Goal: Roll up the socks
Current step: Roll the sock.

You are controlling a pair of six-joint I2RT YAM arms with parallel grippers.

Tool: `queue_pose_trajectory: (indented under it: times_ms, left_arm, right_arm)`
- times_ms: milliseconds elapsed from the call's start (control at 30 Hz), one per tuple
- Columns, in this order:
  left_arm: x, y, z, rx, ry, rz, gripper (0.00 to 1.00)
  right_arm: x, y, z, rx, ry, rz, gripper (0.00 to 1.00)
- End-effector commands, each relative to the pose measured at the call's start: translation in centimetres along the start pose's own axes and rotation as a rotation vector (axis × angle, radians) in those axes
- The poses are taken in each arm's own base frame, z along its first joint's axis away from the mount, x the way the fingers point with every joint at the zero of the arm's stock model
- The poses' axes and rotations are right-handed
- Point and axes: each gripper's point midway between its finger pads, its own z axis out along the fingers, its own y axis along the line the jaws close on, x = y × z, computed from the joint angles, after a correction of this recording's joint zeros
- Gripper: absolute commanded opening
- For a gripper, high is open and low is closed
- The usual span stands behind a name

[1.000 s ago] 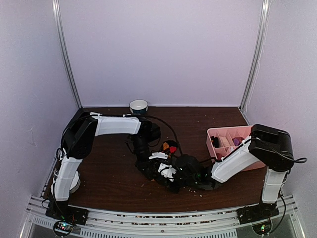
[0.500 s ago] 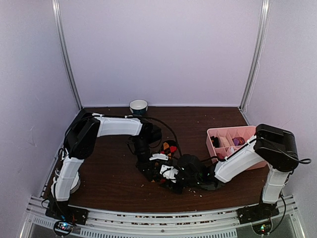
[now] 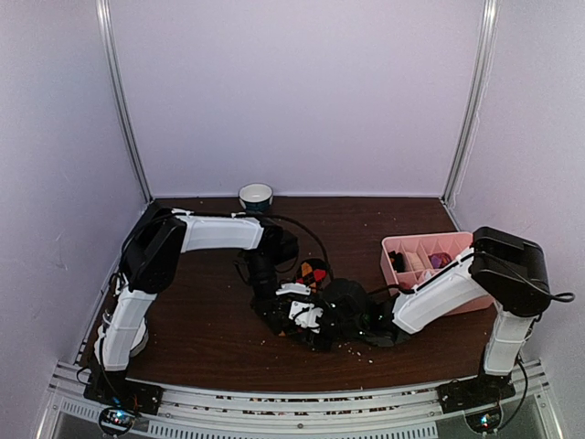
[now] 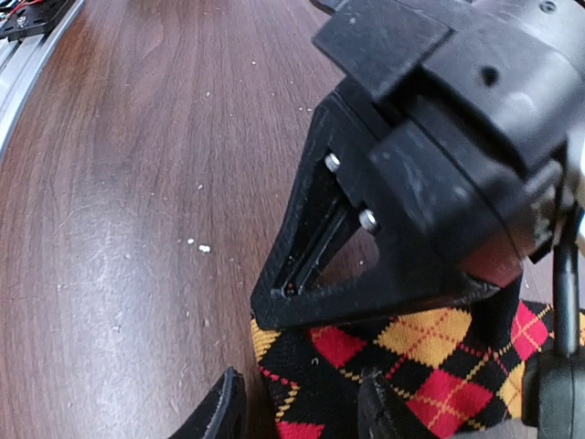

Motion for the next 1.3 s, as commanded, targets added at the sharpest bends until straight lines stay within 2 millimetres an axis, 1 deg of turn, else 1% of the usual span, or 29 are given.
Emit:
queue_pose_trajectory:
  times_ms: [0, 133, 367, 500, 633, 667, 700, 733, 767, 800, 833, 867, 900, 967, 1033, 1100, 1167, 1233, 1267]
  left_arm:
    - [0.8, 0.6, 0.9, 0.013, 0.034, 0.003, 0.0]
    - [0.8, 0.6, 0.7, 0.007, 0.034, 0.003, 0.0]
    - [0.8, 0.5, 0.4, 0.008, 0.037, 0.006, 0.0]
    - [0.7, 0.4, 0.1, 0.008, 0.037, 0.009, 0.0]
    - [0.4, 0.2, -0.5, 0.0, 0.026, 0.016, 0.0]
    - [0.2, 0.2, -0.8, -0.009, 0.018, 0.016, 0.08]
    - [0.0, 0.3, -1.1, -0.021, 0.005, 0.015, 0.12]
    - [-0.2, 0.5, -1.6, -0.043, -0.015, 0.013, 0.2]
    - [-0.5, 0.8, -2.3, -0.073, -0.038, 0.01, 0.3]
    - [-0.9, 1.2, -3.3, -0.118, -0.08, 0.011, 0.38]
    - [-1.2, 1.6, -4.5, -0.165, -0.123, 0.01, 0.4]
    - [-1.1, 1.8, -5.3, -0.203, -0.164, 0.009, 0.41]
    - [-1.5, 1.8, -6.5, -0.247, -0.214, 0.026, 0.42]
    - [-1.6, 1.4, -8.5, -0.323, -0.289, 0.069, 0.42]
    - [-1.5, 0.3, -9.3, -0.359, -0.323, 0.142, 0.41]
    - [-1.4, -0.5, -9.4, -0.358, -0.331, 0.18, 0.39]
    - [-1.0, -0.9, -8.8, -0.341, -0.318, 0.201, 0.38]
    - [-0.9, -1.8, -8.0, -0.322, -0.316, 0.252, 0.46]
    - [-0.9, -2.5, -7.4, -0.307, -0.315, 0.3, 0.45]
  right_arm:
    - [0.3, -0.9, 1.0, 0.007, 0.011, -0.008, 0.41]
    - [1.6, -0.6, 1.0, -0.013, 0.03, 0.017, 0.38]
    - [4.5, 0.1, 0.8, -0.03, 0.068, 0.079, 0.34]
    - [5.8, 0.5, 0.8, -0.046, 0.088, 0.116, 0.26]
    - [6.1, 0.7, 0.5, -0.074, 0.087, 0.161, 0.13]
    - [6.1, 0.8, 0.5, -0.08, 0.088, 0.176, 0.07]
    - [6.2, 0.8, 0.5, -0.086, 0.091, 0.194, 0.04]
    - [6.2, 1.0, 0.4, -0.104, 0.095, 0.214, 0.0]
    - [6.4, 1.1, 0.4, -0.121, 0.102, 0.238, 0.0]
    - [6.7, 1.3, 0.3, -0.137, 0.114, 0.262, 0.0]
    - [6.9, 1.6, 0.2, -0.152, 0.124, 0.287, 0.0]
    - [7.1, 1.8, 0.1, -0.166, 0.133, 0.311, 0.0]
    - [7.4, 2.1, 0.0, -0.181, 0.14, 0.342, 0.0]
    - [7.9, 2.4, -0.1, -0.202, 0.161, 0.403, 0.0]
    - [8.7, 2.7, -0.1, -0.214, 0.196, 0.473, 0.0]
    - [9.5, 2.6, -0.1, -0.213, 0.226, 0.533, 0.0]
    - [10.5, 2.7, -0.2, -0.213, 0.257, 0.582, 0.0]
    - [11.6, 2.8, -0.1, -0.219, 0.3, 0.627, 0.0]
    - [12.1, 2.8, -0.1, -0.215, 0.323, 0.65, 0.0]
